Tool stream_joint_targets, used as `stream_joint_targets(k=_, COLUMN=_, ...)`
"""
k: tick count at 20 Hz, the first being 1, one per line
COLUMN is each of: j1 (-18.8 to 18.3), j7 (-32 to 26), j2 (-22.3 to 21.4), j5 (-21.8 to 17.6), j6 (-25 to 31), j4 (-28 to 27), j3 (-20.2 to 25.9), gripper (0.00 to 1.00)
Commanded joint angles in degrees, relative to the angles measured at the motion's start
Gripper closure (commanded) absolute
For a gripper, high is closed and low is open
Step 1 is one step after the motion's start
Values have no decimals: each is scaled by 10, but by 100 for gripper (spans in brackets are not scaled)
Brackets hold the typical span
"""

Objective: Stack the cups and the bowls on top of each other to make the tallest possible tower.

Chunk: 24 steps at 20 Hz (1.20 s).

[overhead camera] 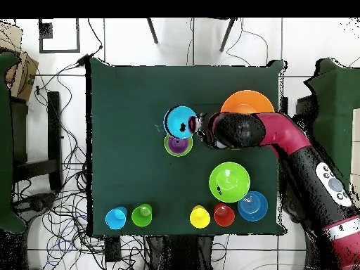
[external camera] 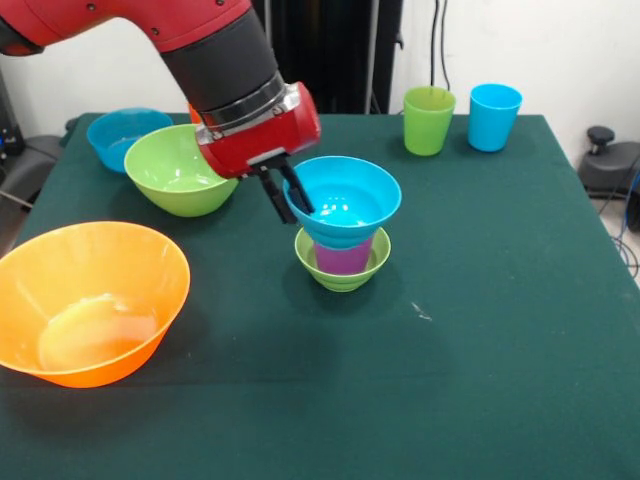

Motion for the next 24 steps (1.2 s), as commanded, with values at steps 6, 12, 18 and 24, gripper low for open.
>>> stream_joint_targets(k=6, j1=-14, j7=-185, j2=23, j5=-9, j6=60, j4=60, j3=2, gripper=100)
stream_joint_targets(k=12, j1=-25, j7=-146, j2=11, j5=2, j6=46, j4=109, j3=9, gripper=100)
stream_joint_targets(k=18, j1=-26, j7=-134, j2=20, j5=0, j6=32, j4=124, j3=8, gripper=100)
stream_joint_targets(k=24, j1=-19, j7=-141, j2=34, j5=-14, j6=18, j4=103, j3=1, gripper=100)
